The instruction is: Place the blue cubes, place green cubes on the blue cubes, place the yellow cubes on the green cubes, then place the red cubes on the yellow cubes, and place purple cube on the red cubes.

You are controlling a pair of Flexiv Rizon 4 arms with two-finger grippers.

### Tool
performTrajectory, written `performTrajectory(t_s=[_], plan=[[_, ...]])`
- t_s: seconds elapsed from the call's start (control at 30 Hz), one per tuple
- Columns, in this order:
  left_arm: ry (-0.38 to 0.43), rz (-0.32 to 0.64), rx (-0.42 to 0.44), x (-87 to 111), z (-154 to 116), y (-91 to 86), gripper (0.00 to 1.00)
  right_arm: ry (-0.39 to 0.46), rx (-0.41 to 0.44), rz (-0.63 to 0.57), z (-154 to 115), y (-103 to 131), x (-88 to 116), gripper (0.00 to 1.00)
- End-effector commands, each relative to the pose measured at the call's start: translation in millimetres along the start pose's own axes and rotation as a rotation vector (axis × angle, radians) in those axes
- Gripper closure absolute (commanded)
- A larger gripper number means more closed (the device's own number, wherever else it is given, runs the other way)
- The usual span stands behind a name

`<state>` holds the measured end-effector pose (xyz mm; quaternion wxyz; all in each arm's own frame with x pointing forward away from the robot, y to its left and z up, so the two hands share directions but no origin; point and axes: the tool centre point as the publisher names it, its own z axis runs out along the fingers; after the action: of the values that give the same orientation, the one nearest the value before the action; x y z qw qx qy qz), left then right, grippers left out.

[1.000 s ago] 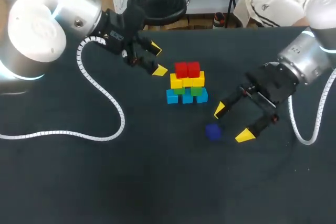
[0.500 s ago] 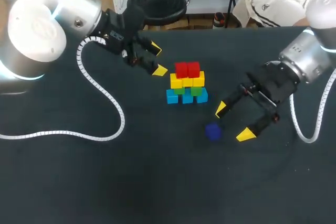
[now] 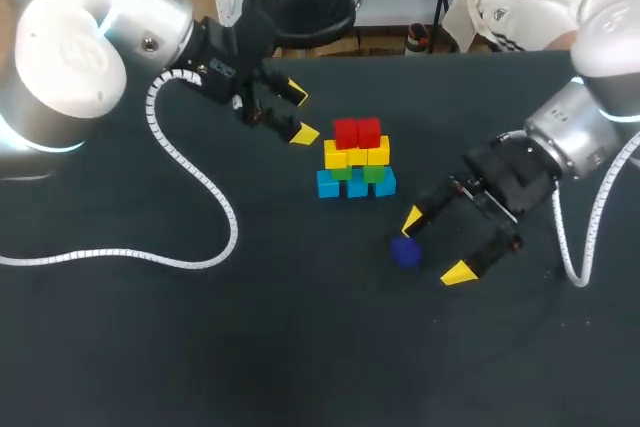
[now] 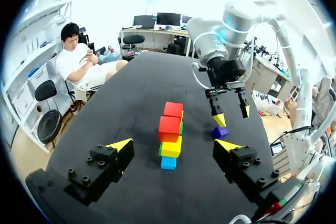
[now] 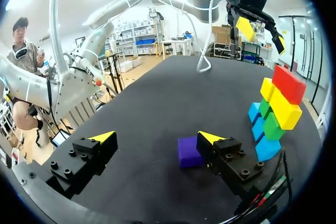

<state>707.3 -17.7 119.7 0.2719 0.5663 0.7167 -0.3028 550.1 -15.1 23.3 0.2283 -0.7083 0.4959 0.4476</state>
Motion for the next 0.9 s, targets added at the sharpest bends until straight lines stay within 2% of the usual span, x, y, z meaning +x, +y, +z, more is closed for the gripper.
performTrajectory(t_s=[0.03,0.37,0.73,0.9], plan=[[-0.003,0.003,0.0,1.1,-0.7,-0.3,0.0,0.013,-0.036,0.0,4.5,-17.0,0.0,0.0],[-0.003,0.003,0.0,1.1,-0.7,-0.3,0.0,0.025,-0.033,-0.001,9.4,-27.1,2.1,0.0],[-0.003,0.003,0.0,1.1,-0.7,-0.3,0.0,0.072,0.051,0.038,9.2,-9.5,1.1,0.0],[-0.003,0.003,0.0,1.1,-0.7,-0.3,0.0,0.083,0.07,0.049,9.4,-9.4,3.8,0.0]])
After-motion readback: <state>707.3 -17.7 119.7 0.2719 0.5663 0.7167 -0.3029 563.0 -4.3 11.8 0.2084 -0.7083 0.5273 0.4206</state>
